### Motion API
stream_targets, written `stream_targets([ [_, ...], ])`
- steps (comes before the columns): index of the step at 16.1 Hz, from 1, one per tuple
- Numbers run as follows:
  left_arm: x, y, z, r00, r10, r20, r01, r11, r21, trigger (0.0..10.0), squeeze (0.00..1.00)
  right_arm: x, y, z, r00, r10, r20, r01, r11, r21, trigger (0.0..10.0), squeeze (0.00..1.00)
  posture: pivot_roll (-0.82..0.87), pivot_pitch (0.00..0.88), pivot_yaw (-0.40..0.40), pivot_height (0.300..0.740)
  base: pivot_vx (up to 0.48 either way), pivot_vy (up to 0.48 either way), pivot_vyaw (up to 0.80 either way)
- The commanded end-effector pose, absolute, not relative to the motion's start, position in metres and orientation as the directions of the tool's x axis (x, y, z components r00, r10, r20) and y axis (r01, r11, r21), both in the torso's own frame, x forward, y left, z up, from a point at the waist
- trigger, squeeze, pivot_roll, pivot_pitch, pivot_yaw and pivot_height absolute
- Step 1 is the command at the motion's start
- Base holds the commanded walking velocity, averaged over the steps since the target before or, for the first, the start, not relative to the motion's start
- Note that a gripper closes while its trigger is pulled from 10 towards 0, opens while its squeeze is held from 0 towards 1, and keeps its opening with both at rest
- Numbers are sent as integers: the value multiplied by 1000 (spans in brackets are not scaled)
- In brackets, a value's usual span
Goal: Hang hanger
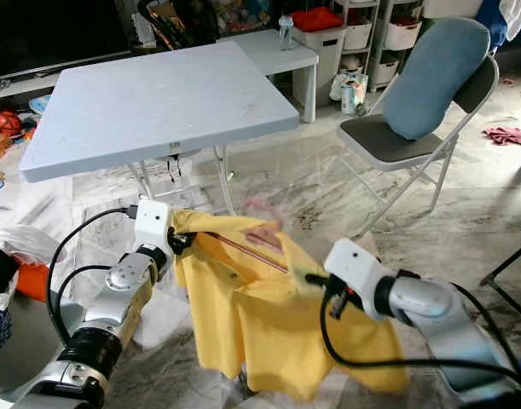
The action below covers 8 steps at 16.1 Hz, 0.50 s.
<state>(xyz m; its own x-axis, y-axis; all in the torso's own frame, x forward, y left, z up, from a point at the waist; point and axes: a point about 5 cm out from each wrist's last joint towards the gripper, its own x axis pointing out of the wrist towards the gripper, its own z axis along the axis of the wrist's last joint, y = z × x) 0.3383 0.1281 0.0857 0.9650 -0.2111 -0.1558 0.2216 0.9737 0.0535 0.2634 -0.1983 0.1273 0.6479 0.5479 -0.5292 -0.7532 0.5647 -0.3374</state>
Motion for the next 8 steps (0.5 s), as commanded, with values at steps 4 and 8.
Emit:
stream_targets([
  [4,343,146,102,983,-158,-95,167,981,94,10000,0,263,-214,120,649,475,-593,-756,488,-436,10000,0,-141,0,68,740,0,0,0],
  [8,341,151,90,963,-176,-202,204,971,123,10000,0,272,-213,128,706,442,-553,-708,460,-535,10000,0,-149,0,67,740,0,0,0],
])
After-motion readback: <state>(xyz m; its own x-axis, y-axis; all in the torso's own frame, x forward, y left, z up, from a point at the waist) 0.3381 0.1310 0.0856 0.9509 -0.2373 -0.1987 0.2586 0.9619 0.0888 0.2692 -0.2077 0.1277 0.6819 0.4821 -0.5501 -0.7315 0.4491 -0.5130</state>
